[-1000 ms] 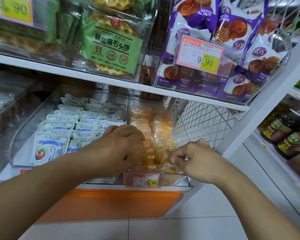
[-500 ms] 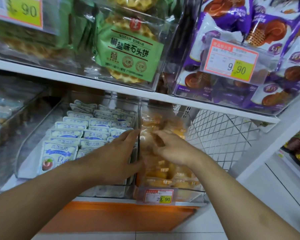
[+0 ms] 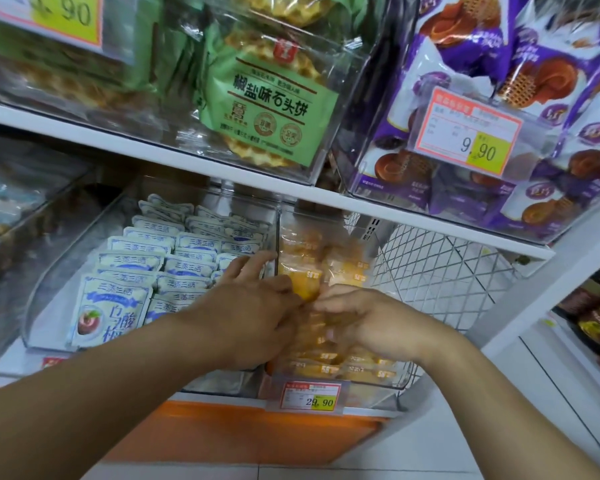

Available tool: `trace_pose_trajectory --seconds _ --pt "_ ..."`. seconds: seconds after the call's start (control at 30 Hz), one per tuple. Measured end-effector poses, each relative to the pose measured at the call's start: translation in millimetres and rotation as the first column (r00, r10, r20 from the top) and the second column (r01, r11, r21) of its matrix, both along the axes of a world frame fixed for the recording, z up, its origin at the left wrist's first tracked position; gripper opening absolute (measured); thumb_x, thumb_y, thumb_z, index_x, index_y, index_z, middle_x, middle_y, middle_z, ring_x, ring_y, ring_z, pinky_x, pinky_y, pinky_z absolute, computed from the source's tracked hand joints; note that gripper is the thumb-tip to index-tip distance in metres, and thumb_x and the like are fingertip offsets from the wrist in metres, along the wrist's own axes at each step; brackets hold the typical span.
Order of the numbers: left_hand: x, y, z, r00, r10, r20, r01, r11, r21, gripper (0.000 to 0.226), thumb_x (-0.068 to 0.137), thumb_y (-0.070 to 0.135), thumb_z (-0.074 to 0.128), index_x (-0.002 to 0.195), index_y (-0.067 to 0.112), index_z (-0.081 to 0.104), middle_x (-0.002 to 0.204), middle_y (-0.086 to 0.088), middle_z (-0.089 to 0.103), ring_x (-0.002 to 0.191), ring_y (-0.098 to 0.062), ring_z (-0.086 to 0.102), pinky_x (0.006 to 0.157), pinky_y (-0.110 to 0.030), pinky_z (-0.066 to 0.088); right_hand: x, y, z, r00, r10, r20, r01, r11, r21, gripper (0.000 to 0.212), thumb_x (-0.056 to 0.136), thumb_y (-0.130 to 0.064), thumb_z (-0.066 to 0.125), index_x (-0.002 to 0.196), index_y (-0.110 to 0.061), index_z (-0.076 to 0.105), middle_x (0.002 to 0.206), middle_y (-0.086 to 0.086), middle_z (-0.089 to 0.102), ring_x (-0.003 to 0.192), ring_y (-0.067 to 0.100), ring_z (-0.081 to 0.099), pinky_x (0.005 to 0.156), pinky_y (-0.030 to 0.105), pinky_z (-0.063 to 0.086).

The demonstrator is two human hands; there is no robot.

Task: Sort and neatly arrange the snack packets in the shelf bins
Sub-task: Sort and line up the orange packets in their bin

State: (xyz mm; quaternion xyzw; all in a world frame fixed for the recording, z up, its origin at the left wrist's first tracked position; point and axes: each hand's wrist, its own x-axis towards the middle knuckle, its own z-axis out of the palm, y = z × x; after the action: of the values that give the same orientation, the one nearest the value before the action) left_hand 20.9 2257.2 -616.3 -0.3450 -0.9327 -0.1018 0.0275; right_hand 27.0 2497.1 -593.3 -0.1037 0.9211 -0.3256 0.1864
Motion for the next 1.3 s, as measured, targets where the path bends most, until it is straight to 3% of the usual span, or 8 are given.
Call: trace_pose_trajectory --seconds 0.17,0.3,0.5,0.6,0.73,0.87,1.03,1.3 --pt "-2.3 -3.1 -3.0 1.0 -0.012 0.019 0.012 1.0 0.015 0.06 0.095 0.06 0.012 0.128 0.042 0.059 0.13 0.024 0.049 0.152 -0.026 -0.001 0.122 -0.049 0.008 -5.6 8.6 -0.3 0.934 -0.294 -0.202 0.268 0.952 -0.147 0.026 0.102 -0.022 0.064 0.119 -0.039 0.075 0.116 -0.017 0.074 0.106 0.026 0.071 0.095 0.045 0.056" --pt "-4.6 -4.2 -6.3 0.999 -0.031 0.007 0.031 0.999 0.023 0.064 0.094 0.064 0.01 0.126 0.042 0.061 0.126 0.026 0.049 0.152 -0.025 0.0 0.121 -0.047 0.01 -19.1 9.4 -5.5 0.94 -0.142 -0.31 0.213 0.955 0.208 0.043 0.107 -0.036 0.053 0.15 -0.032 0.053 0.156 -0.009 0.048 0.145 0.014 0.041 0.118 0.029 0.03" --pt "-5.3 -5.1 -6.3 0.999 -0.039 0.009 0.039 0.999 0.024 0.046 0.103 0.059 0.025 0.128 0.043 0.06 0.126 0.025 0.05 0.152 -0.026 0.001 0.122 -0.049 0.012 -32.9 0.6 -8.3 0.946 -0.002 -0.325 0.156 0.88 0.449 0.058 0.108 -0.037 0.047 0.161 -0.042 0.024 0.172 -0.015 0.008 0.16 0.015 0.002 0.13 0.044 0.009" --pt "-5.7 -5.0 -7.8 0.999 -0.037 0.002 0.037 0.999 0.015 0.046 0.103 0.059 0.024 0.129 0.043 0.06 0.128 0.025 0.049 0.152 -0.026 0.001 0.121 -0.049 0.014 -34.6 0.2 -2.8 0.925 -0.061 -0.375 0.206 0.91 0.36 0.049 0.105 -0.035 0.053 0.151 -0.043 0.039 0.161 -0.005 0.034 0.152 0.024 0.027 0.125 0.041 0.024" --pt "-6.0 -4.8 -8.2 0.999 -0.034 0.012 0.033 0.999 0.034 0.047 0.104 0.059 0.023 0.13 0.042 0.059 0.128 0.025 0.049 0.151 -0.026 0.0 0.121 -0.049 0.014 -27.7 8.0 3.4 0.93 -0.035 -0.366 0.228 0.837 0.498 0.05 0.1 -0.039 0.057 0.148 -0.043 0.04 0.128 0.0 0.062 0.131 0.03 0.046 0.112 0.04 0.031" --pt "-6.2 -4.2 -8.7 0.999 -0.035 0.008 0.035 0.999 0.026 0.059 0.098 0.063 0.014 0.13 0.042 0.059 0.127 0.026 0.048 0.151 -0.024 -0.001 0.121 -0.048 0.015 -21.0 10.2 -1.6 0.943 0.007 -0.333 0.197 0.794 0.575 0.031 0.105 -0.043 0.047 0.132 -0.039 0.063 0.122 -0.005 0.053 0.128 0.02 0.038 0.107 0.034 0.024" --pt "-6.5 -4.0 -10.2 0.999 -0.036 0.002 0.036 0.999 0.031 0.068 0.093 0.065 0.008 0.133 0.042 0.058 0.128 0.027 0.046 0.151 -0.024 -0.001 0.121 -0.048 0.016 -20.3 -0.8 8.5 0.929 -0.023 -0.369 0.224 0.83 0.511 0.07 0.099 -0.035 0.061 0.159 -0.031 0.024 0.163 -0.001 0.03 0.152 0.022 0.022 0.124 0.034 0.019" --pt "-5.7 -4.2 -10.3 0.999 -0.032 -0.005 0.033 0.999 0.028 0.057 0.098 0.063 0.016 0.133 0.044 0.057 0.13 0.027 0.046 0.15 -0.025 0.001 0.12 -0.048 0.019 -23.6 4.8 4.0 0.923 -0.099 -0.372 0.289 0.818 0.498 0.068 0.089 -0.049 0.064 0.152 -0.037 0.041 0.141 0.001 0.05 0.137 0.025 0.042 0.114 0.036 0.038"
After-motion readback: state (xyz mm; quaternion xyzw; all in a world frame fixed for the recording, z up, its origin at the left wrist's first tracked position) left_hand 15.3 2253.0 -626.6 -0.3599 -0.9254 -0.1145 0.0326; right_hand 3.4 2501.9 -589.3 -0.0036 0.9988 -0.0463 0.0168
